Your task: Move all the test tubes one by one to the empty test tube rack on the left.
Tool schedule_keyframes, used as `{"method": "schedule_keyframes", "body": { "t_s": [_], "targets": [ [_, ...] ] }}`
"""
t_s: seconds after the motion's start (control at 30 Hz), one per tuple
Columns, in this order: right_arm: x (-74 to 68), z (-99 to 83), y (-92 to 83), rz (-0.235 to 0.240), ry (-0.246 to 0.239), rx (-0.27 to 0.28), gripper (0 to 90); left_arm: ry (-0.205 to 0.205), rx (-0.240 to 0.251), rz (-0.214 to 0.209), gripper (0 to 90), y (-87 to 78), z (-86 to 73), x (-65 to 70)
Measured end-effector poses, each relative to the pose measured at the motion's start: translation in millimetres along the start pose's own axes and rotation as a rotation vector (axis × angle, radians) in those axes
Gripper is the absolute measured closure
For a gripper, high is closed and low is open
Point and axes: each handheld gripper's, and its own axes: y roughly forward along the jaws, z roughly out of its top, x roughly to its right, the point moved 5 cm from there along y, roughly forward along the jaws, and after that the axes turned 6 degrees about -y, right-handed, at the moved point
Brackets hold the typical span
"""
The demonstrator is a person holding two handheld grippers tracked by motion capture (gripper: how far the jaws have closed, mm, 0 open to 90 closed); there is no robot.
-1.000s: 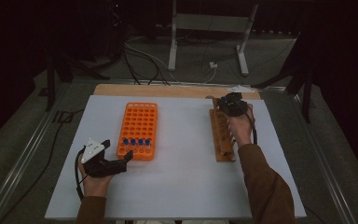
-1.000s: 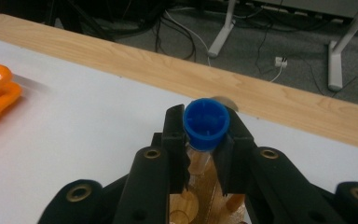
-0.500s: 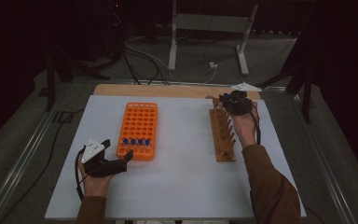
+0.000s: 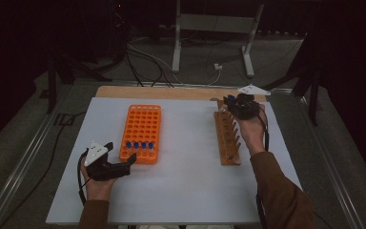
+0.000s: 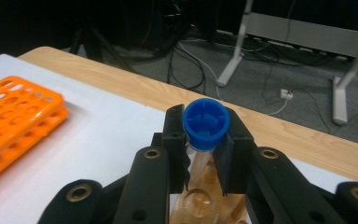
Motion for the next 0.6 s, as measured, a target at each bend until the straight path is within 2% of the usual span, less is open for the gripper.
{"method": "schedule_keyframes", "body": {
  "t_s": [0.27,0.6],
  "targets": [
    [-15.5,-3.1,-9.1,0.04,-0.042,-0.006,76.2,0.011,-0.002,0.003,0.9,1.3,0.4,0.9],
    [-31.5,-15.3,-17.1,0.094,-0.051,-0.012,76.1,0.028,0.004,0.0,0.9,2.1,2.3,5.9]
  ]
}}
